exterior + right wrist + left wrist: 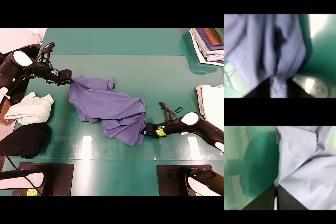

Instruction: Fold the shirts.

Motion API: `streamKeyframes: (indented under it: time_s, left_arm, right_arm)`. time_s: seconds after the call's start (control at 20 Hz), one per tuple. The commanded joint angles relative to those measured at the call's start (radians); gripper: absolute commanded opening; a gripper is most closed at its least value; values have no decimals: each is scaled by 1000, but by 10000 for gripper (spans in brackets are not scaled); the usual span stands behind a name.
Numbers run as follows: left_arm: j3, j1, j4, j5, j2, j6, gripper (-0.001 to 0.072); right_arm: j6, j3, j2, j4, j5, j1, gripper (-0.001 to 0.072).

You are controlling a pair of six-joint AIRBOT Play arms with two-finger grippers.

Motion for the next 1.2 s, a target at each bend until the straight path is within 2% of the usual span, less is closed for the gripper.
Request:
streamKeyframes:
  time_s: [0.0, 0.05, 0.25, 0.35, 0.6, 0.8, 1.0, 1.15]
  left_arm:
    - [1, 0, 14, -8, 8, 0, 21]
    - [1, 0, 37, -6, 22, -1, 21]
    - [40, 6, 181, 5, 159, -5, 21]
    - [94, 24, 194, 5, 256, -4, 21]
    - [293, 37, 182, 3, 459, -3, 21]
    - [488, 37, 163, -4, 566, -4, 21]
    - [715, 37, 118, -51, 581, -9, 20]
    - [800, 37, 67, -43, 581, -8, 20]
  right_arm:
    - [-21, 81, -98, -33, -27, 50, 91]
    - [-18, 112, -101, -80, -6, 48, 13]
    - [64, 271, -3, -341, 111, -27, 13]
    - [67, 377, 93, -428, 164, -110, 13]
    - [37, 679, 311, -439, 221, -347, 13]
    - [1, 888, 441, -440, 218, -439, 13]
    - [-16, 1068, 498, -440, 219, -511, 13]
    - [-33, 1194, 491, -441, 222, -563, 12]
